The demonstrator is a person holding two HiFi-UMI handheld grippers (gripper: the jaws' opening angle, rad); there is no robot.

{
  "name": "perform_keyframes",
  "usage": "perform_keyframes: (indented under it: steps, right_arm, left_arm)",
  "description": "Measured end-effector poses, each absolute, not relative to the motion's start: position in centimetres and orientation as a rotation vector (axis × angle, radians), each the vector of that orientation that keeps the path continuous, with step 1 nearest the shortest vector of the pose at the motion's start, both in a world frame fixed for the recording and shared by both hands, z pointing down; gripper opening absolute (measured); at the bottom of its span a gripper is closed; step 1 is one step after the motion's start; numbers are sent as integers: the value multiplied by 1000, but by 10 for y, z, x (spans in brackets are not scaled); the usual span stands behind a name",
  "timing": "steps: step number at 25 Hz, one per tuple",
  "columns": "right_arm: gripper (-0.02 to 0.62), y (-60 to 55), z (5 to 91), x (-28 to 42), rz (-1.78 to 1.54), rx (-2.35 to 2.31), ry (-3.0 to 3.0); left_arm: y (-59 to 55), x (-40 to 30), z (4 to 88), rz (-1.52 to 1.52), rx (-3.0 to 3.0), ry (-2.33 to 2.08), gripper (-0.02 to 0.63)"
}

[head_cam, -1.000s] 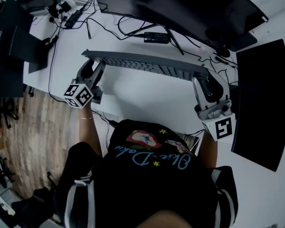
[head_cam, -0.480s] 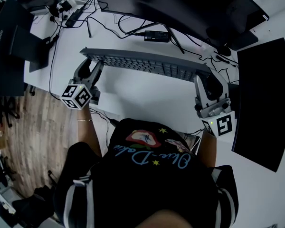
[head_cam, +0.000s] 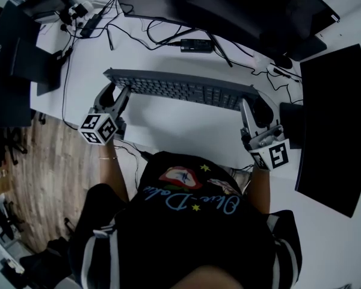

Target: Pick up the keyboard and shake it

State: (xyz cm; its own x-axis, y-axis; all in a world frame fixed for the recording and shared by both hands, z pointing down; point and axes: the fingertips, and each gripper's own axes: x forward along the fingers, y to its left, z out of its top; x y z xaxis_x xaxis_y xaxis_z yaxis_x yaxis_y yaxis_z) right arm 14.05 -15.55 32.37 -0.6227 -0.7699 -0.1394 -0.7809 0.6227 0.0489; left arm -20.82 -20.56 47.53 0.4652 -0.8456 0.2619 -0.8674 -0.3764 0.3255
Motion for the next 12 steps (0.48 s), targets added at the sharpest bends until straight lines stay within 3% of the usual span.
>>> perform_keyframes:
  steps: [12]
  right_arm:
    - [104, -161, 385, 154, -102, -1394, 2745]
  left_arm:
    - [-192, -203, 522, 231, 2207, -1398, 227]
